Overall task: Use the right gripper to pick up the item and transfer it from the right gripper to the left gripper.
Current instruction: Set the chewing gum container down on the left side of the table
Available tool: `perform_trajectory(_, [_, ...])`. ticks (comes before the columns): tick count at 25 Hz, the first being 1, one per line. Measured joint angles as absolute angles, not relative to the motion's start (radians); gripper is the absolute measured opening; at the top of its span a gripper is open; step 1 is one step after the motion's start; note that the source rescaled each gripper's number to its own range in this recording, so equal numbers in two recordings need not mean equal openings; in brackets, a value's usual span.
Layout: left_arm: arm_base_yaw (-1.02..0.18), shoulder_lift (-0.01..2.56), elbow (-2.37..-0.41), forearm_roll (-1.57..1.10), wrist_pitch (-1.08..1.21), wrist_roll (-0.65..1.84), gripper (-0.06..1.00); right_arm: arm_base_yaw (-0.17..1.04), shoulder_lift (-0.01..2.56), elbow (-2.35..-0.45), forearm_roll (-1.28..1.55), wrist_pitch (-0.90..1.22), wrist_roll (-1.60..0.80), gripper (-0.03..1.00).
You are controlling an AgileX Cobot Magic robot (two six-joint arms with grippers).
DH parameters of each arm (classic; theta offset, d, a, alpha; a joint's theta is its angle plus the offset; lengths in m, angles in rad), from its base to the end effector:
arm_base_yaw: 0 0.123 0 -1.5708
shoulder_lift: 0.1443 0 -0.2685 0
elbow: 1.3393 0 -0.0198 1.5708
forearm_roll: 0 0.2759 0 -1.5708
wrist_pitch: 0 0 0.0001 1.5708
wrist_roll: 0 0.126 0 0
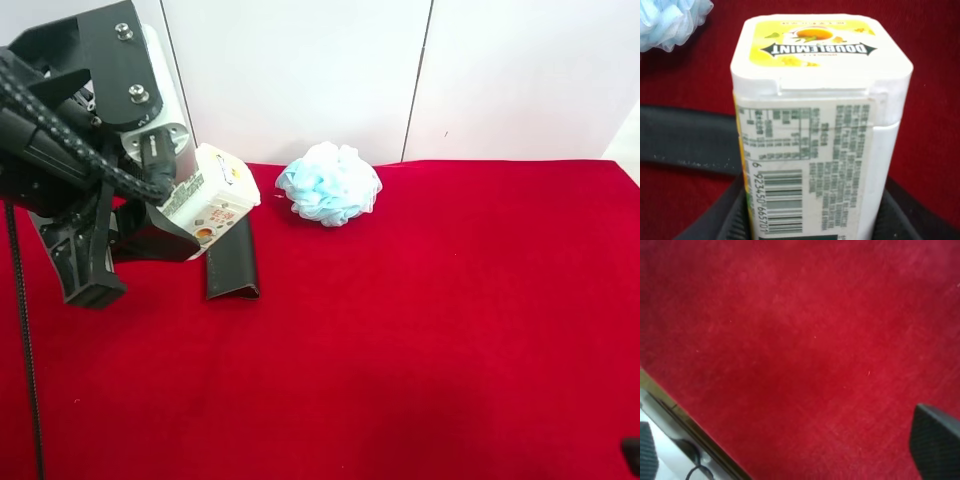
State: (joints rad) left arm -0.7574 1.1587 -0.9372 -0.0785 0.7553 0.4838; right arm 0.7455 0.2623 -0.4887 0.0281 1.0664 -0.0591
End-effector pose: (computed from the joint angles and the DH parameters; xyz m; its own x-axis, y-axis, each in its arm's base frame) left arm 0.2019 -0.2003 0.2669 -0.2192 0.7758 -0.5916 0.8803 0.4188 0.2231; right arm 0.0725 0.0712 0.2470 -0.4703 -0.4961 -0.7299 -0.7135 0.7005 -0.0164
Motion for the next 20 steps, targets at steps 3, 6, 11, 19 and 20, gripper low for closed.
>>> perform_trajectory(3, [-0.757,1.159,-0.937,-0.079,0.755,0.484,0.02,0.746,0.262,-0.486,0.028,1.065,-0.058,1.00])
perform_trajectory(6, [-0.757,1.159,-0.937,-0.079,0.755,0.484,0.02,0.746,0.262,-0.484,0.028,1.065,-0.058,1.00])
perform_trajectory(11, [-0.757,1.159,-0.937,-0.079,0.753,0.483,0.02,0.746,0.262,-0.484,0.028,1.065,-0.058,1.00])
perform_trajectory(19, [-0.757,1.159,-0.937,-0.079,0.752,0.464,0.02,0.489,0.077,-0.484,0.028,1.065,-0.057,1.00])
perform_trajectory(20, [-0.757,1.159,-0.937,-0.079,0.754,0.464,0.02,0.435,0.041,-0.484,0.027,1.065,-0.057,1.00])
